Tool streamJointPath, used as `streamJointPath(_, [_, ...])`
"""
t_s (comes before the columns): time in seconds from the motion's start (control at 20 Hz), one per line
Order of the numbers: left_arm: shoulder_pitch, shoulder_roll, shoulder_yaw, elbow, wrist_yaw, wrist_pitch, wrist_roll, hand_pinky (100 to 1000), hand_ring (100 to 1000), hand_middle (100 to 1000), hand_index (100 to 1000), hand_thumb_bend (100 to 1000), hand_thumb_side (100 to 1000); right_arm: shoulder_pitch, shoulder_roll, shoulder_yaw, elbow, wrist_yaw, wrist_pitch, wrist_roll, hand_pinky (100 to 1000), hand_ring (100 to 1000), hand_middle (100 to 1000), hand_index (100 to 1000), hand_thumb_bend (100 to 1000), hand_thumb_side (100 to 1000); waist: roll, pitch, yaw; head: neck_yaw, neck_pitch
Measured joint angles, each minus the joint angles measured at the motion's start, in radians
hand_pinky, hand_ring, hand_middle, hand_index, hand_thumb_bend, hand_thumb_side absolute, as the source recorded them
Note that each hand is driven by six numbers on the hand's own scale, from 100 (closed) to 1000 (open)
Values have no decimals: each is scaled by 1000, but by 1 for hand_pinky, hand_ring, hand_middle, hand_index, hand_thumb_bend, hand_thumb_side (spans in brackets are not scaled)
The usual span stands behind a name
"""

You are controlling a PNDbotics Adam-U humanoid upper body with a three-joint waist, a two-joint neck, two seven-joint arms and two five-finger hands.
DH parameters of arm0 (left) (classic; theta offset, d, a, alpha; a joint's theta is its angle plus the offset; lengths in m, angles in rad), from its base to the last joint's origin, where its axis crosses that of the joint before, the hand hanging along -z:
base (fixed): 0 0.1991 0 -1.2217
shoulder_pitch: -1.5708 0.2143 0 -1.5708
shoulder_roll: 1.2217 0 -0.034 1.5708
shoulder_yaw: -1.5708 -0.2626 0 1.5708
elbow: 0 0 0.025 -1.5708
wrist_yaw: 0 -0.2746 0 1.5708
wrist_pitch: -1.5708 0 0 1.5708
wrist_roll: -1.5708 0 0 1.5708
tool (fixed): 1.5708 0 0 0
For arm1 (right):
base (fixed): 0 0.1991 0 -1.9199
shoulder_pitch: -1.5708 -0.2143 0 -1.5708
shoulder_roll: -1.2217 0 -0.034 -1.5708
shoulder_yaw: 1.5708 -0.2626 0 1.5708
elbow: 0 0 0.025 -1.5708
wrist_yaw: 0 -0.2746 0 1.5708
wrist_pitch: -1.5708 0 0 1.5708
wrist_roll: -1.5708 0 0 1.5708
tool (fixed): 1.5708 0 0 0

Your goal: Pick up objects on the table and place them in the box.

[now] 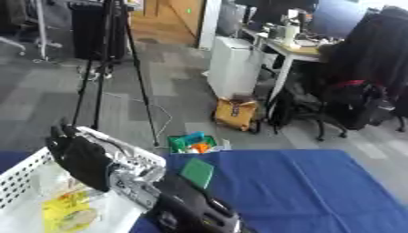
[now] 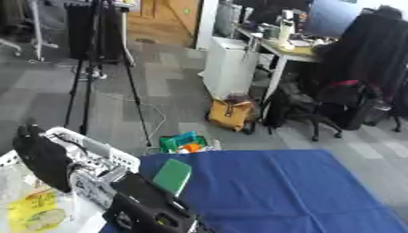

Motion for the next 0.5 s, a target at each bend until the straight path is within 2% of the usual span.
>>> streamJointPath(0.5, [0,0,0,0,4,0,0,764,760,844,781,100,995,-5,0,-2,-10,-40,1,7,921,1000,1000,1000,576,688,8,-1,-9,2,1])
